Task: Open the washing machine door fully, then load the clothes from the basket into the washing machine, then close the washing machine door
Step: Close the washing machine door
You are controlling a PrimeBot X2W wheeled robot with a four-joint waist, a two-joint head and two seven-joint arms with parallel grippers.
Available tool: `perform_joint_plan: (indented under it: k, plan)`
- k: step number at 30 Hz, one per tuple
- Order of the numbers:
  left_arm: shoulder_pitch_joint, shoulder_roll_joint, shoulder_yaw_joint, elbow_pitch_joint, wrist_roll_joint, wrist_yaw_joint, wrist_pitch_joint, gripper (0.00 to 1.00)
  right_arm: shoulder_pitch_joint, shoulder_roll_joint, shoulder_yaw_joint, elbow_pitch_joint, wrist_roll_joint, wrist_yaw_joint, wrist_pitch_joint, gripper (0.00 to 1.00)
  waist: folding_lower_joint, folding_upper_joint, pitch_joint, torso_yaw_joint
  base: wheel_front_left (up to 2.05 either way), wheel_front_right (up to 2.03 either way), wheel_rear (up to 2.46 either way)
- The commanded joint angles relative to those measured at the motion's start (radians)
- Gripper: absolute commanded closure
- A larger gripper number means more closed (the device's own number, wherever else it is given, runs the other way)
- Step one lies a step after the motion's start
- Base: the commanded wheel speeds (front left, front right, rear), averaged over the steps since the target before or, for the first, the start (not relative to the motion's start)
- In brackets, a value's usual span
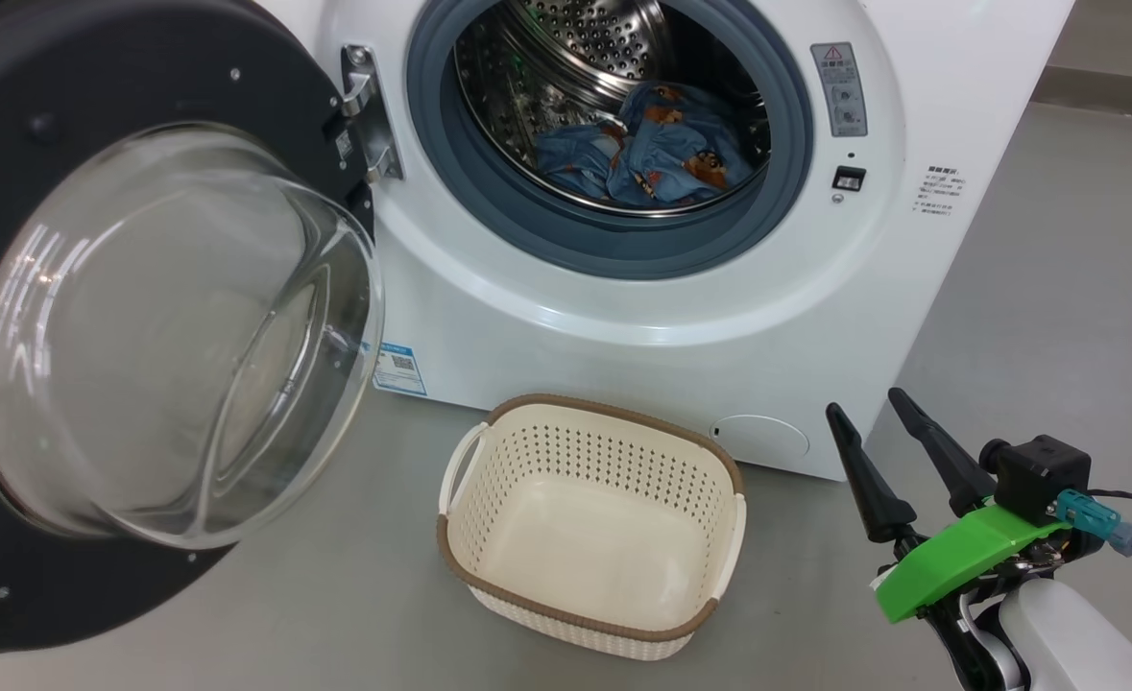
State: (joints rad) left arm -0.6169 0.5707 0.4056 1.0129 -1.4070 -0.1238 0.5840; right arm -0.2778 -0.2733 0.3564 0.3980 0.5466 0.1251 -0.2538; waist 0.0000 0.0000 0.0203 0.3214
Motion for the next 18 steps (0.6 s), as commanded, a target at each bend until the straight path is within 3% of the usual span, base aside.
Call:
perform_joint_plan:
  k: [1, 10, 18]
  plan:
    - [0.013, 0.012, -0.008, -0.039, -0.009, -0.007, 0.051, 1.0, -0.007, -0.001, 0.013, -0.02, 0.005, 0.006, -0.008, 0.0, 0.0, 0.0, -0.006, 0.002, 0.0, 0.0, 0.0]
    - [0.108, -0.023, -0.039, -0.156, -0.049, -0.007, 0.227, 1.0, 0.014, 0.011, 0.0, -0.026, 0.008, 0.006, -0.008, 0.0, 0.0, 0.0, -0.033, 0.001, 0.0, 0.0, 0.0]
    - [0.22, -0.09, -0.058, -0.361, -0.104, 0.012, 0.371, 1.0, 0.037, 0.024, -0.015, -0.036, 0.008, 0.006, -0.008, 0.0, 0.0, 0.0, -0.051, -0.015, 0.0, 0.0, 0.0]
